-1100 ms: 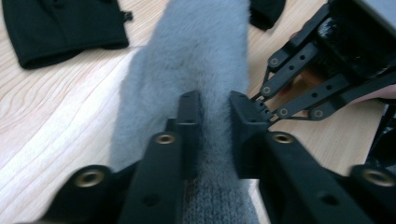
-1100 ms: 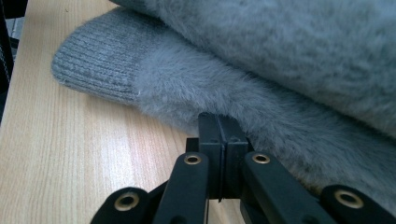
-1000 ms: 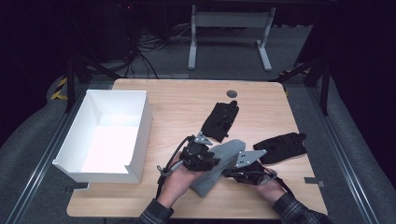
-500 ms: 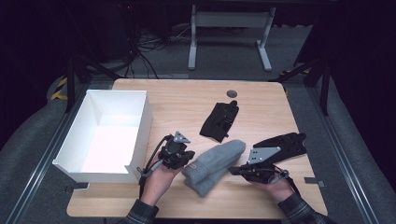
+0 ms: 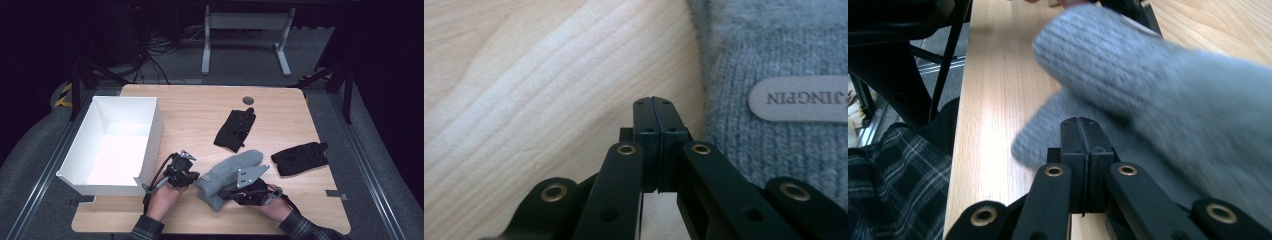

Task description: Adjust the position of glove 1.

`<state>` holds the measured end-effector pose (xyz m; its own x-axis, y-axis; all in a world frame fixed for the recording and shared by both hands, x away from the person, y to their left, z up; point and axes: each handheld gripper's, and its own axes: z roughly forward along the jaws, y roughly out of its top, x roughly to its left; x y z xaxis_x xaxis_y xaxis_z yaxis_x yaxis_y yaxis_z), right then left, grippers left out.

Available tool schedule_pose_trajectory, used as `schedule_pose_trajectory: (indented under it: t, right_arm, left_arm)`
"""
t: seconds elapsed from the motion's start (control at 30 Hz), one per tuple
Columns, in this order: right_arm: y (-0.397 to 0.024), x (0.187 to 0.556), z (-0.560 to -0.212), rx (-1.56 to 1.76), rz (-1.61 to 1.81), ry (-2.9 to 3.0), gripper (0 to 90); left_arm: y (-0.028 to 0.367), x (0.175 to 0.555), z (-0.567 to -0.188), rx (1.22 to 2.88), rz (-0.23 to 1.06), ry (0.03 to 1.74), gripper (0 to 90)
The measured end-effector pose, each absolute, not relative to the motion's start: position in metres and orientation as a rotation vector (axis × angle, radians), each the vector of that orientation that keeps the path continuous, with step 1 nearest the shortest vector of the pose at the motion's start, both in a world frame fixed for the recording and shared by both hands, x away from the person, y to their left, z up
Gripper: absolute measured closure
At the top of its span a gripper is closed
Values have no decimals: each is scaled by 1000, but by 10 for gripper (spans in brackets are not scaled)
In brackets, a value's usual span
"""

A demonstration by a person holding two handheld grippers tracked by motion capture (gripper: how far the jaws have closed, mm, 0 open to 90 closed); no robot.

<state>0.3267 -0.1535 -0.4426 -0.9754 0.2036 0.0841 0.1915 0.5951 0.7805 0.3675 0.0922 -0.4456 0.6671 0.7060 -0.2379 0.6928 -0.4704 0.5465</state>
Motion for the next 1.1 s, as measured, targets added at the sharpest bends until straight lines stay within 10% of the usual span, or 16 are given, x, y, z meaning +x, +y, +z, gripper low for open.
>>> schedule_pose_trajectory:
  t: [0.63,1.1]
  right_arm:
    - [-168,323,-435,361,1390,2769,882]
    - [-217,319,-452,498,1185,2787,473]
  left_arm:
    - [85,349,-431,2199,-11,977,893]
    - [74,365,-407,2123,79,873,405]
